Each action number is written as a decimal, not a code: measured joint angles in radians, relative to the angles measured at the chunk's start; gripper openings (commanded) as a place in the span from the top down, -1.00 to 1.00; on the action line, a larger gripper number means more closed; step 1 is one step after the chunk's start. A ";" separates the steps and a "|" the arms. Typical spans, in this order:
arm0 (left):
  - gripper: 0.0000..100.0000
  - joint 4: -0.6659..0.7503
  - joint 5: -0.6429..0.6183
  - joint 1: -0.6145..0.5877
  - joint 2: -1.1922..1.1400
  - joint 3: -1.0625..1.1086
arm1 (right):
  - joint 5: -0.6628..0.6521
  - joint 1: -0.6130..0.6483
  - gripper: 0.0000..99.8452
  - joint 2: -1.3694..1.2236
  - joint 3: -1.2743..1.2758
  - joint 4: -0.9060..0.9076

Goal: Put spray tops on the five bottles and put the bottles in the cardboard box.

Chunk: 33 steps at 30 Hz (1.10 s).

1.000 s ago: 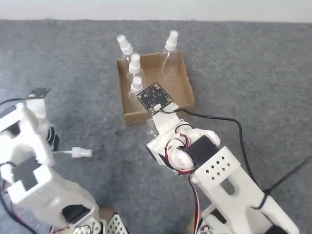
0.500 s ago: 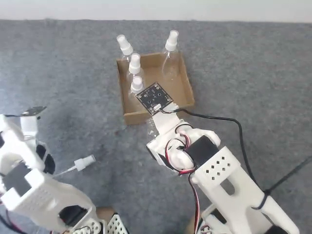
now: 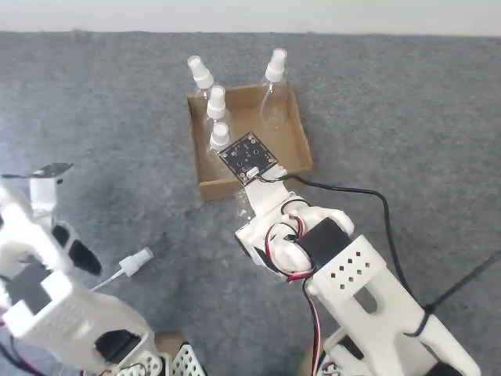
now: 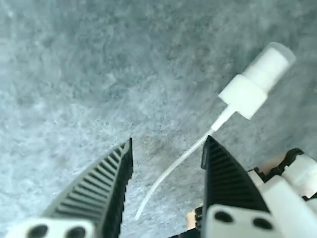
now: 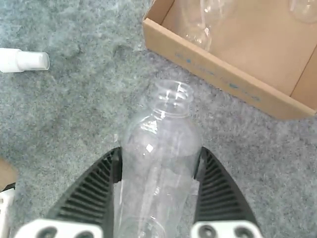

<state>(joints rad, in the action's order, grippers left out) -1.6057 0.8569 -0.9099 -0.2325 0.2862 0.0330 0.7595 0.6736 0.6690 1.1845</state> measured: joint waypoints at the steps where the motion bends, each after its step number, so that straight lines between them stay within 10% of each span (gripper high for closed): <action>1: 0.57 -0.017 0.014 0.008 0.000 -0.017 | 0.000 0.000 0.90 0.000 0.000 0.000; 24: 0.57 -0.107 0.285 0.304 0.069 -0.005 | 0.000 0.000 0.90 0.000 0.000 0.000; 33: 0.57 0.110 0.299 0.411 0.160 0.258 | 0.000 0.000 0.90 0.000 0.000 0.000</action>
<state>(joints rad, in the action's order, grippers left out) -1.4952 1.1561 -0.4987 -0.0729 0.5439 0.0330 0.7595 0.6736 0.6690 1.1845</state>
